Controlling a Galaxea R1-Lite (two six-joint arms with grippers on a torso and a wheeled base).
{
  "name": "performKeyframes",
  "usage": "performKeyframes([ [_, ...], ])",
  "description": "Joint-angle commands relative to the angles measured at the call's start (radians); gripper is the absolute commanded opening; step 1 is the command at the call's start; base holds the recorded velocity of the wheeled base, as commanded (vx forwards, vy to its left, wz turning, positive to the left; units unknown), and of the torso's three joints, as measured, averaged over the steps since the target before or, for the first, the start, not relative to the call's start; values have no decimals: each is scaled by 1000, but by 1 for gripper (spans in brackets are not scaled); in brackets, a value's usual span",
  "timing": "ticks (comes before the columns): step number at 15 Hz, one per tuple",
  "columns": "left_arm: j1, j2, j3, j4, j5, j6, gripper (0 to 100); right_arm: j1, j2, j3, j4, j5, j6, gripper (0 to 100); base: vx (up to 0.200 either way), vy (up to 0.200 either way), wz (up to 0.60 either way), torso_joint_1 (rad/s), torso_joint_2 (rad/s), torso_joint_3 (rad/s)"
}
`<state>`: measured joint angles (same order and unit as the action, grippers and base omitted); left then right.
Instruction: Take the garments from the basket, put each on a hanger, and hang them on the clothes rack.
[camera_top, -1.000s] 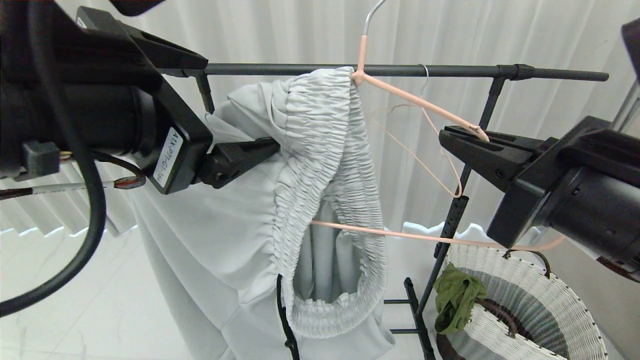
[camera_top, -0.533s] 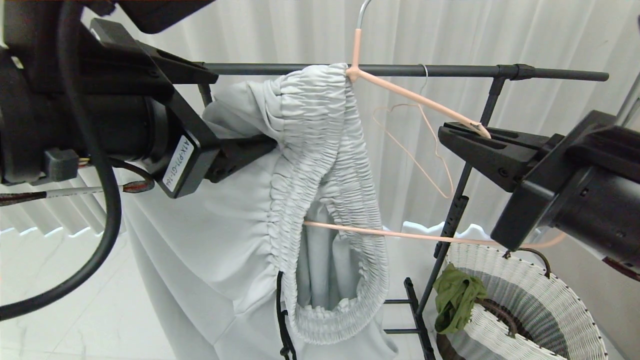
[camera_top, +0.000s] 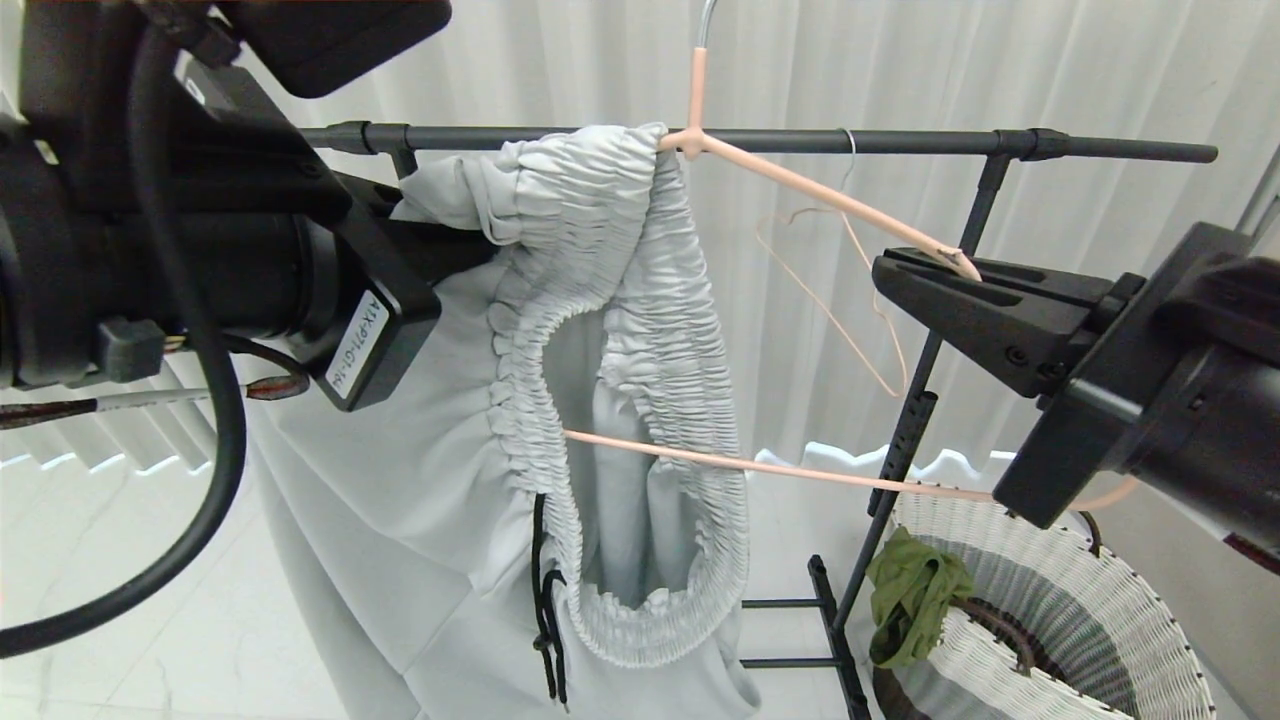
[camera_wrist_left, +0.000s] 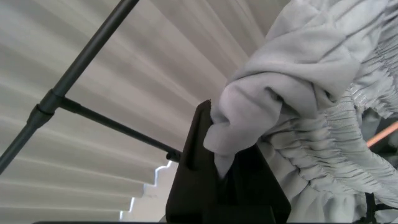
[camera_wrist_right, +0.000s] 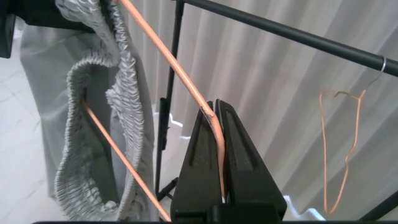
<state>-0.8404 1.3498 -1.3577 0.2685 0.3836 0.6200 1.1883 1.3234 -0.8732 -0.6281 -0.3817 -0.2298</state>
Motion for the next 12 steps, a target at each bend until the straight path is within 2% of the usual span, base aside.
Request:
performKeyframes([
  [1, 1, 0, 2, 1, 0, 1, 0, 2, 0, -1, 2, -2, 0, 0, 0, 0, 0, 0, 0, 0],
  [2, 1, 0, 0, 1, 1, 1, 0, 2, -1, 2, 7, -8, 0, 0, 0, 0, 0, 0, 0, 0],
  [3, 1, -1, -1, 1, 1, 1, 0, 2, -1, 3, 13, -16, 0, 100, 0, 0, 0, 0, 0, 0],
  [4, 1, -3, 2, 1, 1, 3, 0, 1, -1, 3, 13, -20, 0, 100, 0, 0, 0, 0, 0, 0],
  [6, 4, -15, 18, 1, 6, 56, 0, -24, -15, 17, 13, -29, 0, 100, 0, 0, 0, 0, 0, 0],
  [8, 63, -31, 49, -12, 6, 86, 0, -73, -49, 39, 13, -26, -13, 100, 0, 0, 0, 0, 0, 0],
  [10, 70, -27, 101, -115, 8, 86, 0, -72, -73, 65, 36, -23, -16, 100, 0, 0, 0, 0, 0, 0],
  [12, 73, -8, 204, -341, 31, 79, 0, -64, -90, 95, 85, -19, -5, 100, 0, 0, 0, 0, 0, 0],
])
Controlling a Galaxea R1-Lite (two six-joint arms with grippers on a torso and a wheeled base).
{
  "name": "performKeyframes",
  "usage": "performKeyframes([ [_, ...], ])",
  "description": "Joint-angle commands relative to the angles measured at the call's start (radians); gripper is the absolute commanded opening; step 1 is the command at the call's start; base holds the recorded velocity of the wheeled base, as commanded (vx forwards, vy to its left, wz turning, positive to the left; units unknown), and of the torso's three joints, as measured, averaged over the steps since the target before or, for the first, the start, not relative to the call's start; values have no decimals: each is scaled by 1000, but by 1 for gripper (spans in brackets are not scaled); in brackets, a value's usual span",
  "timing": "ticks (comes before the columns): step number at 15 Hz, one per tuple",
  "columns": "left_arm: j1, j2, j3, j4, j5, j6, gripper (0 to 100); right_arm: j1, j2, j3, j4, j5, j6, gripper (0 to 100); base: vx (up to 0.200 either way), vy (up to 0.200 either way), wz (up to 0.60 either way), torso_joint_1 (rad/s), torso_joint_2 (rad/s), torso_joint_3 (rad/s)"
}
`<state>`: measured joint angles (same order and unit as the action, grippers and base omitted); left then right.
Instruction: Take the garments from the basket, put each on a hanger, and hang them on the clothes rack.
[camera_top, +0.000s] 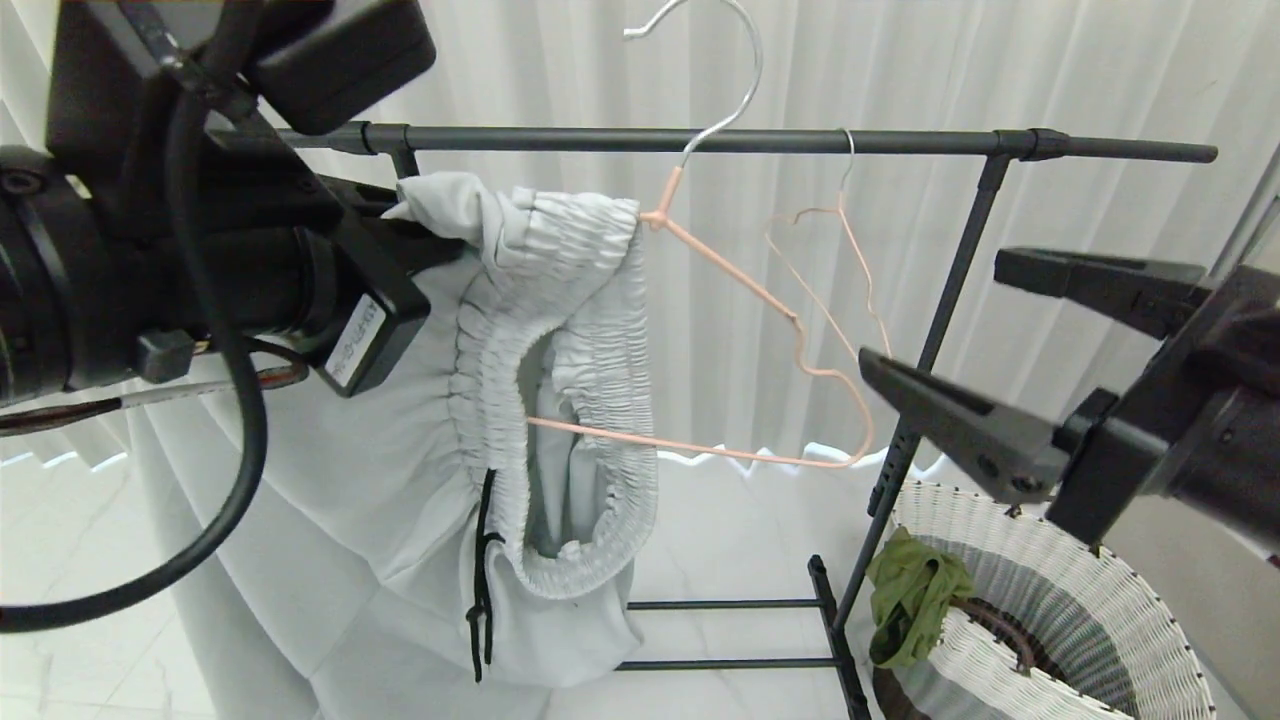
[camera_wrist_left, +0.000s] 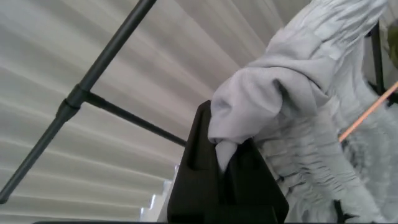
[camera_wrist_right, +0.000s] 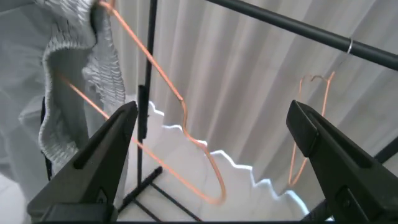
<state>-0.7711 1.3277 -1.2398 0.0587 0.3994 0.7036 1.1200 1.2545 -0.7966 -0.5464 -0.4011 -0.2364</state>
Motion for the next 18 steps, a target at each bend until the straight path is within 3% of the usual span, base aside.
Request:
performKeyframes([
  [1, 4, 27, 112, -212, 49, -3, 0, 3, -18, 19, 17, 1, 9, 100, 0, 0, 0, 0, 0, 0],
  [2, 4, 50, 128, -309, 136, -4, 0, 12, -6, 19, 43, 2, 49, 100, 0, 0, 0, 0, 0, 0],
  [3, 3, 67, 125, -358, 171, -18, 0, 41, 10, 16, 63, 1, 95, 100, 0, 0, 0, 0, 0, 0],
  [6, -2, 81, 122, -421, 168, -72, 0, 69, 92, 10, 68, 1, 241, 100, 0, 0, 0, 0, 0, 0],
  [9, -5, 73, 112, -427, 136, -130, 0, 61, 194, -41, 66, -5, 365, 100, 0, 0, 0, 0, 0, 0],
  [10, -5, 64, 108, -436, 82, -135, 0, 40, 249, -73, 66, -7, 407, 100, 0, 0, 0, 0, 0, 0],
  [14, -5, 51, 95, -439, 18, -136, 0, -55, 350, -150, 62, -9, 454, 100, 0, 0, 0, 0, 0, 0],
  [18, -4, 30, 95, -439, -56, -133, 0, -86, 378, -148, 62, -15, 471, 100, 0, 0, 0, 0, 0, 0],
])
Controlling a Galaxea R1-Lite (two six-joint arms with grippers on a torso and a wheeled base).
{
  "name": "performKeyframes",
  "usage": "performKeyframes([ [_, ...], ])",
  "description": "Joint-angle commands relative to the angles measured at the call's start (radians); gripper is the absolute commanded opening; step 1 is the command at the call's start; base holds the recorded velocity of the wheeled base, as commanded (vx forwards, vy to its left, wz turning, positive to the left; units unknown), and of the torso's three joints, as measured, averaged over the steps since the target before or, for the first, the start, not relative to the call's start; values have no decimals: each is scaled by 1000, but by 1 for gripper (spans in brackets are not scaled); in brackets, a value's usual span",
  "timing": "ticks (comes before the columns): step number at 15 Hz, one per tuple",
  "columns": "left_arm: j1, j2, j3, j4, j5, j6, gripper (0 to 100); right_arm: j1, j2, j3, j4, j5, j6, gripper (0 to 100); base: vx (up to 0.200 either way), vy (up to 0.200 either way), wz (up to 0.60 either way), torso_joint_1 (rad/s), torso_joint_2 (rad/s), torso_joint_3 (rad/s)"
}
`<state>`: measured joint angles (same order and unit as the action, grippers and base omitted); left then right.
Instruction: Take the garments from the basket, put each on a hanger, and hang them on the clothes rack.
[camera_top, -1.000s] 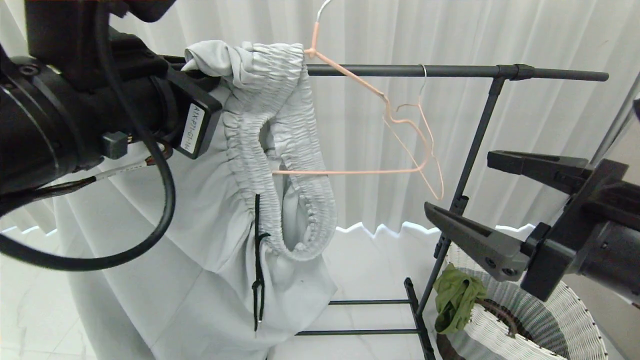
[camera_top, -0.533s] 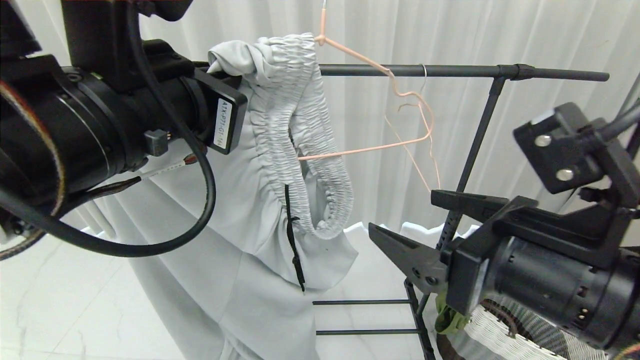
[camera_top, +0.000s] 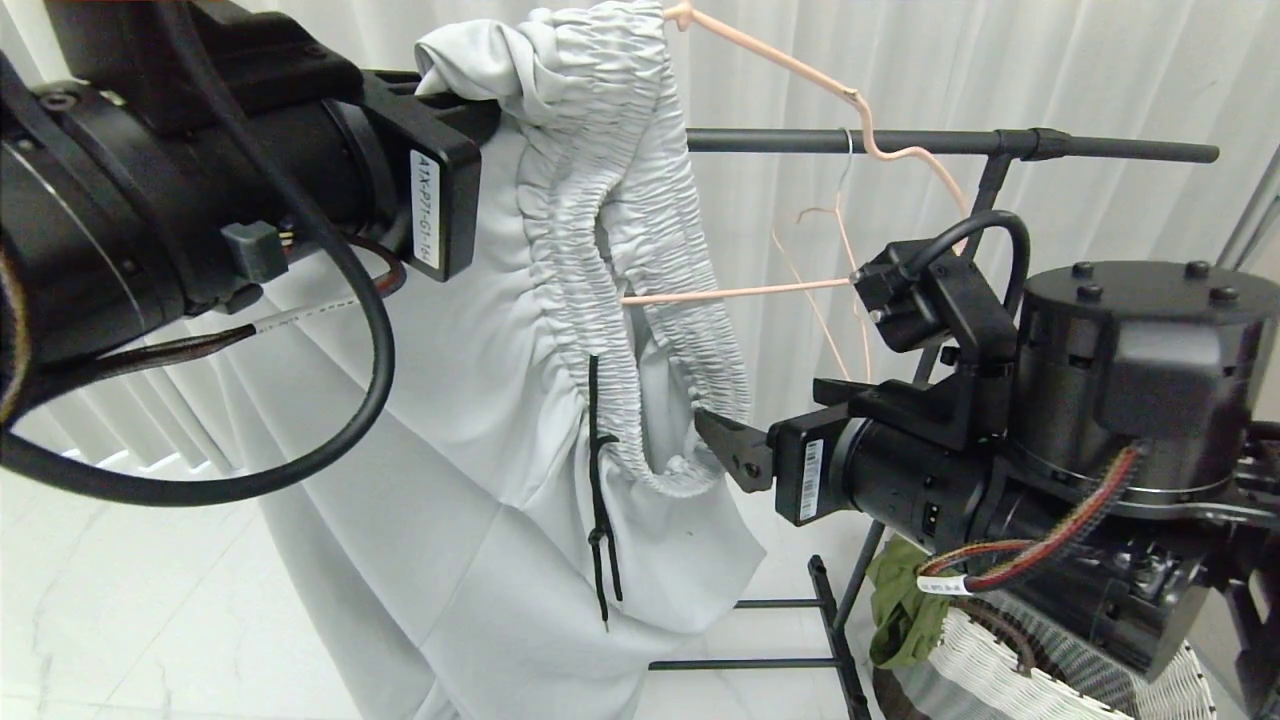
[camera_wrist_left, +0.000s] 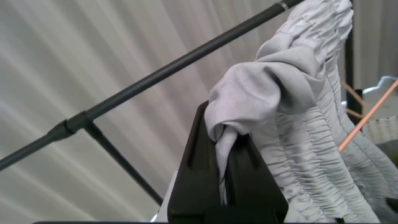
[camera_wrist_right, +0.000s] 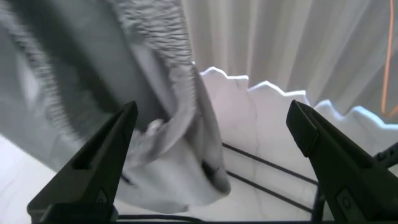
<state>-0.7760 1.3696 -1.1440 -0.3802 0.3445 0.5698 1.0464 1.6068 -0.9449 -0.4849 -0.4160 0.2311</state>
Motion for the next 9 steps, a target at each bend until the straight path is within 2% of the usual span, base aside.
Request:
performKeyframes([
  [1, 1, -12, -2, 0, -9, 1, 0, -25, 33, 1, 0, -14, 4, 100, 0, 0, 0, 0, 0, 0],
  [5, 9, -7, -11, 0, -9, 7, 0, -46, 33, 15, -4, -33, 7, 100, 0, 0, 0, 0, 0, 0],
  [6, 12, -6, -11, 0, -9, 7, 0, -54, 33, 21, -20, -38, 7, 0, 0, 0, 0, 0, 0, 0],
  [9, 35, -6, -5, 0, -9, 13, 0, -103, 21, 29, -43, -63, -3, 0, 0, 0, 0, 0, 0, 0],
])
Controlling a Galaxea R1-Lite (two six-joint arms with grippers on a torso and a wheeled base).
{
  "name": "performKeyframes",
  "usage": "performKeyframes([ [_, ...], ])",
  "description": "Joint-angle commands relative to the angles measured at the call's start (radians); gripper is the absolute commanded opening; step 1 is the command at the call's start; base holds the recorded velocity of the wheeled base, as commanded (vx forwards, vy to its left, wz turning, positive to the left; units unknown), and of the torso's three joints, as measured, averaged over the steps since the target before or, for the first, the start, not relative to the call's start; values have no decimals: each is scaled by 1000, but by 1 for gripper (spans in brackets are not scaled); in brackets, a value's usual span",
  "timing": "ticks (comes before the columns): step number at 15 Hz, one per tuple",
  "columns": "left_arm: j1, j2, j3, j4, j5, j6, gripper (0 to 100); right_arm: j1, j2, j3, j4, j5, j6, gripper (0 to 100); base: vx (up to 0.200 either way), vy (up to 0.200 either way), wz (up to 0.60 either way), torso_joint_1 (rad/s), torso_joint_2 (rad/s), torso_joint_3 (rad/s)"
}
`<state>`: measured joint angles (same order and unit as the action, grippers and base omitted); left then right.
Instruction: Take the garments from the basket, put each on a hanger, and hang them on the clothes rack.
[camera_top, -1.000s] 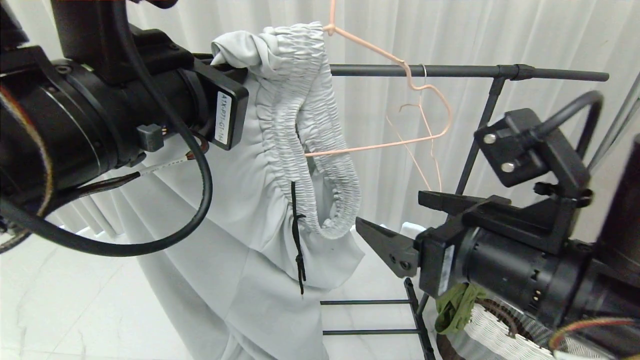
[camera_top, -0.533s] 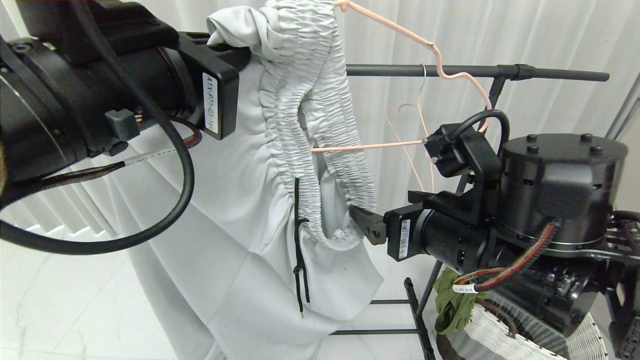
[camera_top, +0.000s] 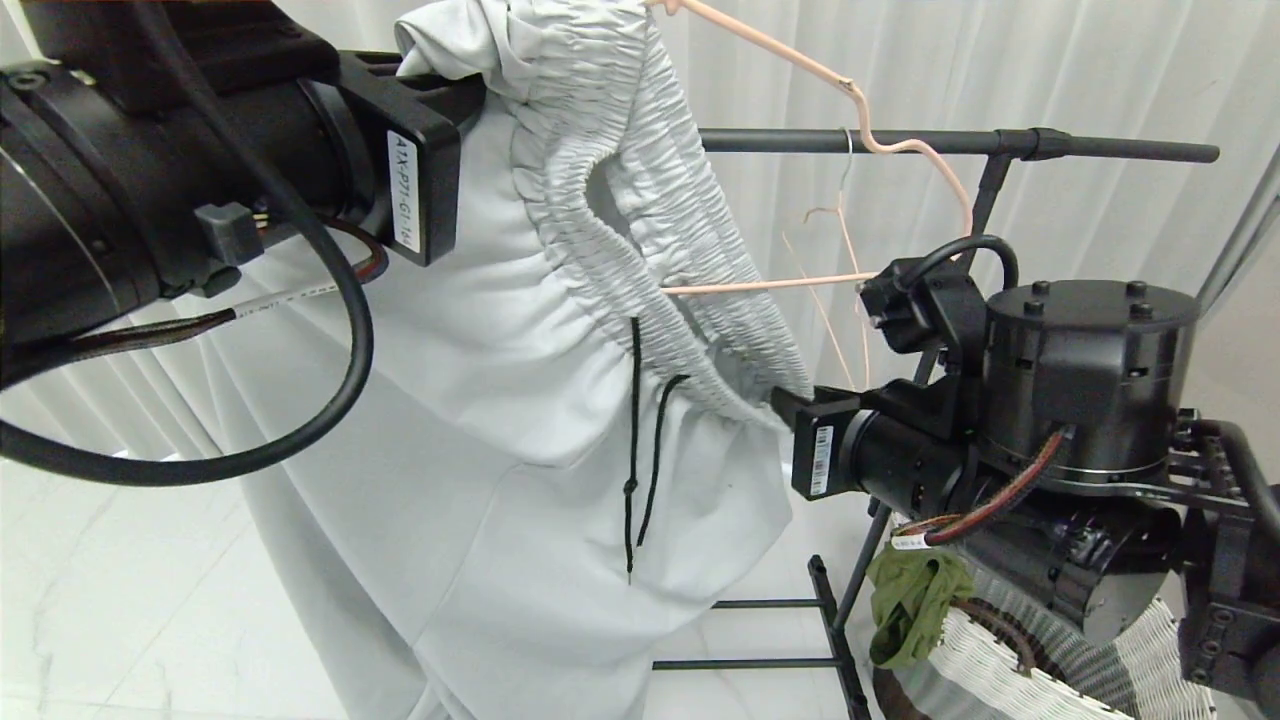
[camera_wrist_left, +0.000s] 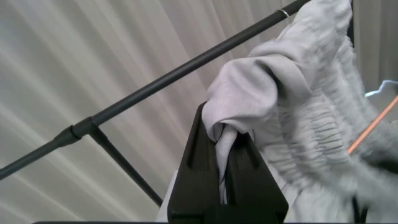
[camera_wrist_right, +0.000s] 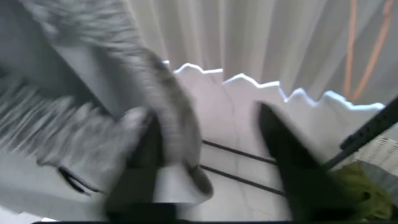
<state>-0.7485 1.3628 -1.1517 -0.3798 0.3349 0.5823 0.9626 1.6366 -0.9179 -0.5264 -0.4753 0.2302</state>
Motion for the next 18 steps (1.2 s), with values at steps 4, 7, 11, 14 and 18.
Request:
performKeyframes([
  [4, 28, -1, 6, -2, 1, 2, 0, -140, -21, -4, -76, -3, -55, 0, 0, 0, 0, 0, 0, 0],
  [7, 40, -2, 10, -2, 1, 10, 0, -203, -21, -6, -110, 0, -81, 0, 0, 0, 0, 0, 0, 0],
  [11, 63, -8, 50, -28, 0, 30, 0, -268, -23, -7, -150, 6, -84, 0, 0, 0, 0, 0, 0, 0],
  [14, 75, -25, 121, -68, -20, 68, 0, -277, -43, -3, -159, 18, -95, 0, 0, 0, 0, 0, 0, 0],
  [18, 141, -67, 204, -97, -122, 106, 0, -314, -60, 2, -159, 53, -94, 0, 0, 0, 0, 0, 0, 0],
])
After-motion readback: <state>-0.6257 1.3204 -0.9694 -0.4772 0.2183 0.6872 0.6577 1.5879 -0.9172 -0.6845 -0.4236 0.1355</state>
